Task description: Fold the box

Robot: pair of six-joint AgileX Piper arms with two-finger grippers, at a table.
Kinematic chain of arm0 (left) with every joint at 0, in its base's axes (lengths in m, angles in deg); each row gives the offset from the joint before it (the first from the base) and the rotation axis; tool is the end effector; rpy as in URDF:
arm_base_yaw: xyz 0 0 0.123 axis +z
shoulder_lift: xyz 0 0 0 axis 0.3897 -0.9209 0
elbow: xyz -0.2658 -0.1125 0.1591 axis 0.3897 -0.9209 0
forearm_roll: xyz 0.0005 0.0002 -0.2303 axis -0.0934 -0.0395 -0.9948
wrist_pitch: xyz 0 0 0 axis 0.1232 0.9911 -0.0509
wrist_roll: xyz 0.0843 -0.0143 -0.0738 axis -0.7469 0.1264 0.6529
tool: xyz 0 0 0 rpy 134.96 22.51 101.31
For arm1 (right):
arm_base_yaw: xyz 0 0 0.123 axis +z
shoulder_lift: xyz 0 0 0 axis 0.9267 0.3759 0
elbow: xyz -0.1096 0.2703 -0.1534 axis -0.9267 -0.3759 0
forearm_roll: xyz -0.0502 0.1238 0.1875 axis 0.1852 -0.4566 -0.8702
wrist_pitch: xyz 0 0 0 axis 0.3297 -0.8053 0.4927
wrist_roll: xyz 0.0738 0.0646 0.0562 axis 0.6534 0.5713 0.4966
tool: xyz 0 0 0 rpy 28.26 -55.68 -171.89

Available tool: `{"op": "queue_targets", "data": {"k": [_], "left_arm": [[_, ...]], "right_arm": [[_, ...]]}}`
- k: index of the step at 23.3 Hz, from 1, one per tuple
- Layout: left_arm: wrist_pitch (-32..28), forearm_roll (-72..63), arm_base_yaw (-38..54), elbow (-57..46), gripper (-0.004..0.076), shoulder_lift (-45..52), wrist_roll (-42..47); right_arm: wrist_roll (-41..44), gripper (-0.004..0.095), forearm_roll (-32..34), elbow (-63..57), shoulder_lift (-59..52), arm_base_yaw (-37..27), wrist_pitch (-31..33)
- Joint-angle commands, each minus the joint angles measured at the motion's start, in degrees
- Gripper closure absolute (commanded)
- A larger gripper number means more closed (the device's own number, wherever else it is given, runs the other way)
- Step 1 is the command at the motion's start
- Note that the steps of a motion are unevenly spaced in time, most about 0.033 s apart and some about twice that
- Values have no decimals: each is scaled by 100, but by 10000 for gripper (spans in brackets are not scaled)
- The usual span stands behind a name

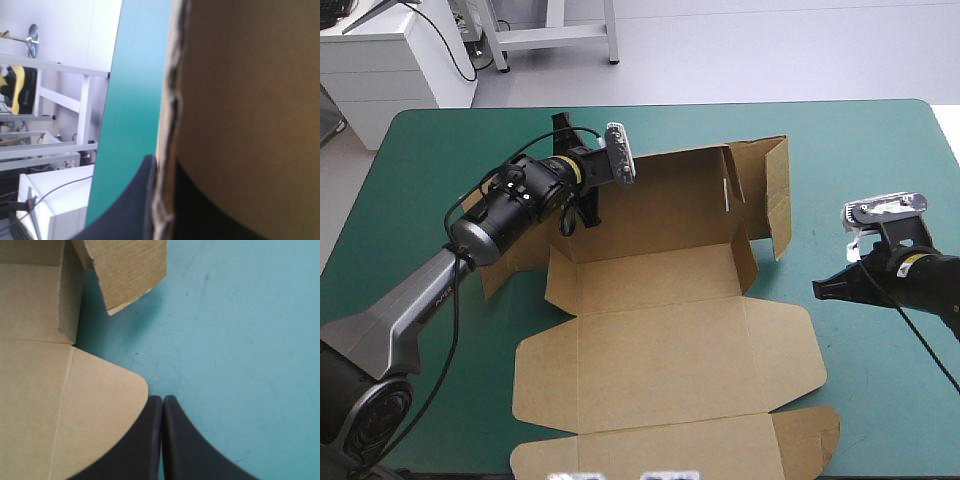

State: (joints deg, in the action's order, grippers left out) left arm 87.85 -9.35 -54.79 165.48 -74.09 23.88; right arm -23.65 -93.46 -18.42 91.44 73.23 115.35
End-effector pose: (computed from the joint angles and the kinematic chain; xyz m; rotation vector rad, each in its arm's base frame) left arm 0.3458 -0.1887 0.3847 1.4809 1.6659 0.4626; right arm 0.1462 0.0199 0.3932 -0.2481 2.4395 0.0683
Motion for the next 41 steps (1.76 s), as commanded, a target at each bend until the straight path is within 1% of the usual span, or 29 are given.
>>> {"op": "queue_targets", "data": {"k": [1, 3, 5, 7, 8, 9, 10, 11, 14, 16, 19, 21, 25, 29, 34, 38, 41], "left_arm": [[-452, 541, -288, 215, 731, 275, 245], [-439, 751, -486, 215, 731, 275, 372], [-439, 1233, -786, 215, 731, 275, 586], [-425, 1878, -1132, 215, 731, 275, 1063], [-338, 2354, -1353, 215, 731, 275, 1669], [-256, 2557, -1433, 215, 732, 275, 1977], [-98, 3072, -1580, 215, 732, 275, 2854], [21, 3386, -1688, 180, 732, 275, 3325], [31, 4352, -1952, -52, 732, 275, 4097], [15, 5080, -2075, -436, 732, 275, 4738], [212, 6063, -2273, -968, 731, 275, 5536], [274, 6465, -2403, -1119, 731, 275, 5907], [318, 6944, -2629, -1330, 731, 267, 6386], [382, 7138, -2695, -1512, 732, 267, 6481], [423, 7238, -2695, -1738, 732, 232, 6556], [448, 7399, -2695, -1738, 732, 107, 6556], [448, 7399, -2695, -1738, 731, 99, 6594]], "right_arm": [[2, 929, -44, 147, -85, -64, -260], [17, 929, -73, 147, -85, -64, -271], [17, 929, -73, 147, -85, -64, -271], [17, 929, -73, 147, -85, -64, -271], [31, 929, -73, 147, -85, -64, -271], [71, 929, -73, 147, -85, -64, -271], [96, 928, -63, 147, -85, -64, -271], [96, 927, -63, 147, -85, -64, -284], [106, 928, -63, 147, -85, -64, -344], [152, 928, -63, 147, -85, -64, -344], [166, 927, -63, 147, -85, -64, -278], [166, 927, -63, 147, -85, -64, -268], [166, 927, -88, 147, -85, -64, -268], [231, 927, -60, 147, -85, -64, -368], [513, 927, 72, 167, -85, -64, -935], [513, 927, 73, 217, 55, -64, -1066], [513, 927, 98, 360, 299, -64, -1318]]}}
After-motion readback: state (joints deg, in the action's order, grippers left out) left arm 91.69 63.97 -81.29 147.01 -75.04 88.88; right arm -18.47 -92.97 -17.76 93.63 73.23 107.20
